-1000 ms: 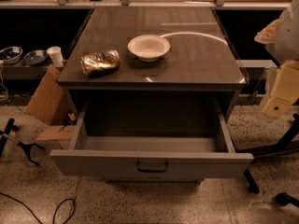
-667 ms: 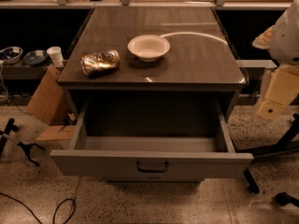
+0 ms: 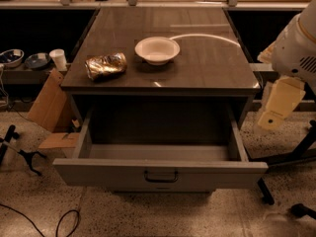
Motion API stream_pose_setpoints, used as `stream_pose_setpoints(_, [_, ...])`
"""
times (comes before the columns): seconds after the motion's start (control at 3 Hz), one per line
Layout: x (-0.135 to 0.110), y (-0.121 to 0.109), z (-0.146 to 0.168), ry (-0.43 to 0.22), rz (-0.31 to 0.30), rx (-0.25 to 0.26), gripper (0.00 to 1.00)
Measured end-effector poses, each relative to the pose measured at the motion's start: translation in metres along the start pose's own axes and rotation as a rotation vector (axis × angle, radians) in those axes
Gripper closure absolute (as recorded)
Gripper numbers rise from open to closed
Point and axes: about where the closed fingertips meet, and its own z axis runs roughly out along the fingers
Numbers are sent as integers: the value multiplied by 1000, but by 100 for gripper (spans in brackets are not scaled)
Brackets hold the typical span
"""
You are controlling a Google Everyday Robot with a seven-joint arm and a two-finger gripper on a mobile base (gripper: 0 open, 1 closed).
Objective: Close top drawer
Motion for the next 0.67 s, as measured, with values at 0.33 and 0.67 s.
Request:
stream_pose_setpoints(0.33, [0,0,12,-6,17,-26,0])
stream_pose_setpoints(0.67, [0,-1,12,-6,17,-26,0])
